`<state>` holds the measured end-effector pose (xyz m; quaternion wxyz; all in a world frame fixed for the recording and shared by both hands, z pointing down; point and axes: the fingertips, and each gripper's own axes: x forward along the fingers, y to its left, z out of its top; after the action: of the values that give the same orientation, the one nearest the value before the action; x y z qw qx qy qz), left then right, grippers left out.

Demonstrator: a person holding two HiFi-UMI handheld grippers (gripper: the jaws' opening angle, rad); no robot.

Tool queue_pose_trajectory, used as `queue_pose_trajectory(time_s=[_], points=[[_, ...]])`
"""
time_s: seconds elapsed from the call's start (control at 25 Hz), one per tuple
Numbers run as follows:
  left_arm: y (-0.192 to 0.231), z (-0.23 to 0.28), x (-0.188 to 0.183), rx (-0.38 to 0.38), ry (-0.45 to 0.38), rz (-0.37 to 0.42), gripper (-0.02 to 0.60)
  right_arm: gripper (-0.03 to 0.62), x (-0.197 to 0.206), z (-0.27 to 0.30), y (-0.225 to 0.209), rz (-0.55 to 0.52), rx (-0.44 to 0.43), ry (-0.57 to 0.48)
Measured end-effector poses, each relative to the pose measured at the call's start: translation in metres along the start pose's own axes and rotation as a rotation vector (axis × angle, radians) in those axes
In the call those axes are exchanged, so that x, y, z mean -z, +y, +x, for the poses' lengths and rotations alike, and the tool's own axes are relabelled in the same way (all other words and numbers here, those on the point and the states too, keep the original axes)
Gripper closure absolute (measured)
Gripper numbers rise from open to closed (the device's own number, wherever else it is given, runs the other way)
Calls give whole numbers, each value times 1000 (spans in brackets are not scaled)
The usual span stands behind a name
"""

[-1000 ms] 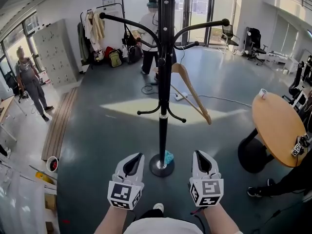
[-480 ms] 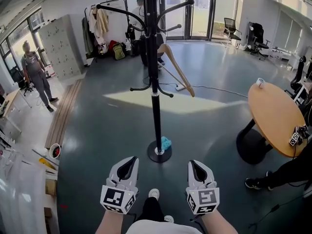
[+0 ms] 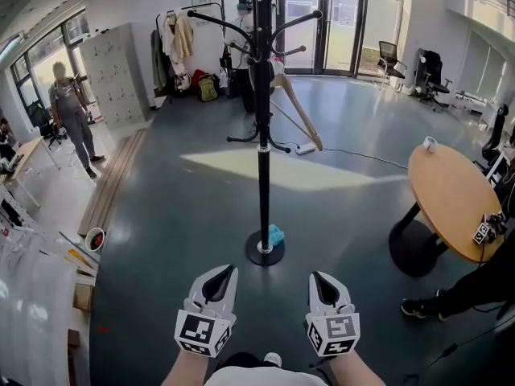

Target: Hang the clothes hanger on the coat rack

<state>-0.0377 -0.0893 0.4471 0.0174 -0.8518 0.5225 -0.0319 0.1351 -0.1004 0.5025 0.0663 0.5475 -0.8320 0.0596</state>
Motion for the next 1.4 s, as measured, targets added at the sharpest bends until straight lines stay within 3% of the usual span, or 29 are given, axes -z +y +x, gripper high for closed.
queue_pose_trajectory(time_s=[0.32, 0.68, 1.4], points=[[14, -49, -14, 11, -31, -41, 580, 568, -19, -30, 46, -45, 22, -38], [25, -94, -12, 50, -33, -53, 580, 568, -9, -49, 95, -30, 31, -7], [26, -134, -15, 91, -54, -29, 580, 568, -4, -72, 128, -10, 67, -11]])
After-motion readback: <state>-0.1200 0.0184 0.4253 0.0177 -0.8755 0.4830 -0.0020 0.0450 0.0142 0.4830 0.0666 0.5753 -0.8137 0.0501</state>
